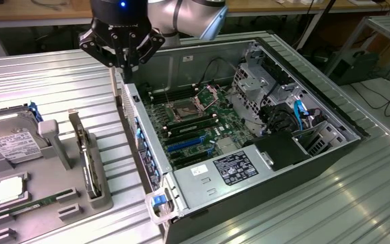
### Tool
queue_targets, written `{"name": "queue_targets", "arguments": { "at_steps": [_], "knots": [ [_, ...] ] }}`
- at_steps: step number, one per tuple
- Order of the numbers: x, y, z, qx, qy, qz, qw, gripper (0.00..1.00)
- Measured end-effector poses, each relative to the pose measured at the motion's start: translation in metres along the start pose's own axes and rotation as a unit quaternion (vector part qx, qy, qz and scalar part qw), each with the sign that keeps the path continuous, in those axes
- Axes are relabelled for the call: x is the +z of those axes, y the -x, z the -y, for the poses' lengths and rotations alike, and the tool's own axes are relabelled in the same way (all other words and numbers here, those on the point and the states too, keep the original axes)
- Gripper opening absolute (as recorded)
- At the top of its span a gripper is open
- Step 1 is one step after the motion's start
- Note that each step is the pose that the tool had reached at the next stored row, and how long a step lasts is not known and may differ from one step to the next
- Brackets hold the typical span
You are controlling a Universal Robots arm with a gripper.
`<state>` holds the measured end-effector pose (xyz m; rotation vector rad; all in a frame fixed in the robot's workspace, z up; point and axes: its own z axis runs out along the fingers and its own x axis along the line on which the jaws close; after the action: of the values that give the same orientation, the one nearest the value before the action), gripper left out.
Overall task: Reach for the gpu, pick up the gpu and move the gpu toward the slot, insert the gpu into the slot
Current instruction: 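Reach for the gpu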
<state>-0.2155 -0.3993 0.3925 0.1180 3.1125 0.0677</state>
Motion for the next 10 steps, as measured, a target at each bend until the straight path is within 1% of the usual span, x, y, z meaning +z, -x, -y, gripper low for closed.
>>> {"name": "queue_targets", "arguments": {
  "at_steps": [10],
  "knots": [
    [-0.0003, -0.013, 0.001, 0.0, 0.0, 0.0, 1.0, 0.11]
  ]
}}
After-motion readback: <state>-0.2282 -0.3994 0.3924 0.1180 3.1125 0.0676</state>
